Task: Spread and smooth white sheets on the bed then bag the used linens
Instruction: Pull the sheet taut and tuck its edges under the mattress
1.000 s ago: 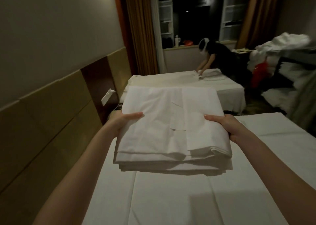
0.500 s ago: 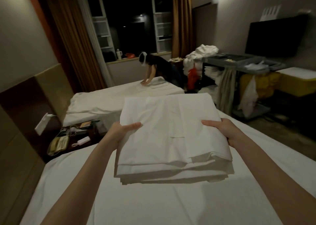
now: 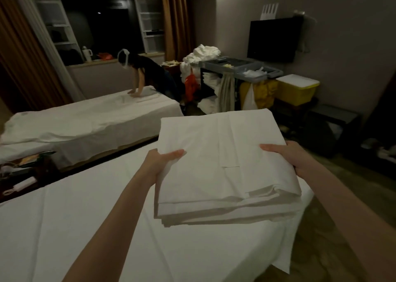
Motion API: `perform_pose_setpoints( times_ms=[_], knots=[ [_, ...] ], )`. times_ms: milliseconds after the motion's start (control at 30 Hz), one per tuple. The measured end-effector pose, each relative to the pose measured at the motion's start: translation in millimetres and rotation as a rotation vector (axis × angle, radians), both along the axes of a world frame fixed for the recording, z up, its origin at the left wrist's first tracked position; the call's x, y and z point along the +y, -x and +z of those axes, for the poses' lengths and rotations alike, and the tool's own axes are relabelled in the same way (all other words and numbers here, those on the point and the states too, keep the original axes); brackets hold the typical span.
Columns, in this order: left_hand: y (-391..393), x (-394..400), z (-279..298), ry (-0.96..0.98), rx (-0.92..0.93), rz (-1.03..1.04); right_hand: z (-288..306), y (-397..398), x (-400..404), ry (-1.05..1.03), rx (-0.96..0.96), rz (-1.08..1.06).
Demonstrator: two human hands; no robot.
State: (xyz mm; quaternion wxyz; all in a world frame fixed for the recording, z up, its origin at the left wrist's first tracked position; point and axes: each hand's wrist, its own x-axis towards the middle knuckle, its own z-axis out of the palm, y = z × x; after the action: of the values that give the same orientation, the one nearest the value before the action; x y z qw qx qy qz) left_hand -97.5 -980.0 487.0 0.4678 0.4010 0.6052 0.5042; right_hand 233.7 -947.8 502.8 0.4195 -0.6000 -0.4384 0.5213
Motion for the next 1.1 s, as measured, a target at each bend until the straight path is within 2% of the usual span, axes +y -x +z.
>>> perform_pose_setpoints(
  times_ms=[667, 900, 1100],
  knots=[
    [-260.1, 245.0, -22.3, 0.047, 0.048, -0.421, -21.3, -239.7, 102.4, 0.086, -0.010, -0.432],
    [-375.9, 325.3, -48.8, 0.098, 0.040, -0.456, -44.1, -354.5, 172.1, 0.103, 0.005, -0.431],
    [-487.7, 388.2, -64.7, 0.100, 0.003, -0.359, -47.7, -473.9, 265.2, 0.119, -0.051, -0.356]
  ],
)
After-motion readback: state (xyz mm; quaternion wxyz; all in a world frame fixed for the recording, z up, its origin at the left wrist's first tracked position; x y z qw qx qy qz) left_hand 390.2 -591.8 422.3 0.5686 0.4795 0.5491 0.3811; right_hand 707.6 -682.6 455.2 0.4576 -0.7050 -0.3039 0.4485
